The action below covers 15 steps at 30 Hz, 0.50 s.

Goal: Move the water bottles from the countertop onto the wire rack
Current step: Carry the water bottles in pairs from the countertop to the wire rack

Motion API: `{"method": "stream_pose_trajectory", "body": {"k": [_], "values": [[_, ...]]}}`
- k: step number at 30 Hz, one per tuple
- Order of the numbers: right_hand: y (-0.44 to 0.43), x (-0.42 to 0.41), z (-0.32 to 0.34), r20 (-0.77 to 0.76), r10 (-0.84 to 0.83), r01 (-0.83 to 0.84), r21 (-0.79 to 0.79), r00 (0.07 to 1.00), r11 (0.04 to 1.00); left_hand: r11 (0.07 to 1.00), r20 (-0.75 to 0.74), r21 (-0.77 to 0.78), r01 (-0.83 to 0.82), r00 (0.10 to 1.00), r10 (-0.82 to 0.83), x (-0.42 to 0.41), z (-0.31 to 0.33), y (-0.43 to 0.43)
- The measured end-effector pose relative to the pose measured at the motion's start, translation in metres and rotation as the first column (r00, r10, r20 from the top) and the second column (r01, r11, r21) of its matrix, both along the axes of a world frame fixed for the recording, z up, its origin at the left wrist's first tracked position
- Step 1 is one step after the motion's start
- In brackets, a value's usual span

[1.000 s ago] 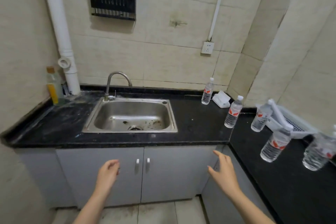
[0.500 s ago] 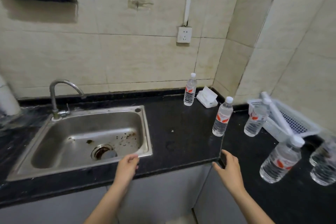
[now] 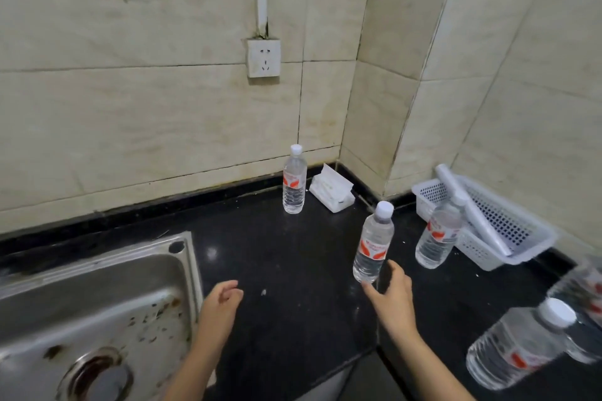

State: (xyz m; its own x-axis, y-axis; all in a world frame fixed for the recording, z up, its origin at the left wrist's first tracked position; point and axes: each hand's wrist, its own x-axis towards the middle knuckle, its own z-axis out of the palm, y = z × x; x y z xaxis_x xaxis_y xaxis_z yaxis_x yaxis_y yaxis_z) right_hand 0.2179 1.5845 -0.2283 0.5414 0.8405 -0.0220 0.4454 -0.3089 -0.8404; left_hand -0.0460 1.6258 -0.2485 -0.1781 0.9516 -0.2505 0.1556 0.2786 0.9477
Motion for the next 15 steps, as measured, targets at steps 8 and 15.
{"method": "stream_pose_trajectory", "body": {"k": [8, 15], "values": [[0.069, 0.023, -0.008, -0.035, -0.159, 0.158, -0.035, 0.987, 0.987, 0.994, 0.048, -0.064, 0.093, 0.995, -0.090, 0.034, -0.015, 0.129], [0.111, 0.041, -0.028, -0.198, -0.204, 0.220, 0.063, 0.959, 0.973, 0.972, -0.120, -0.019, 0.232, 0.965, -0.233, 0.085, -0.011, 0.230]]}}
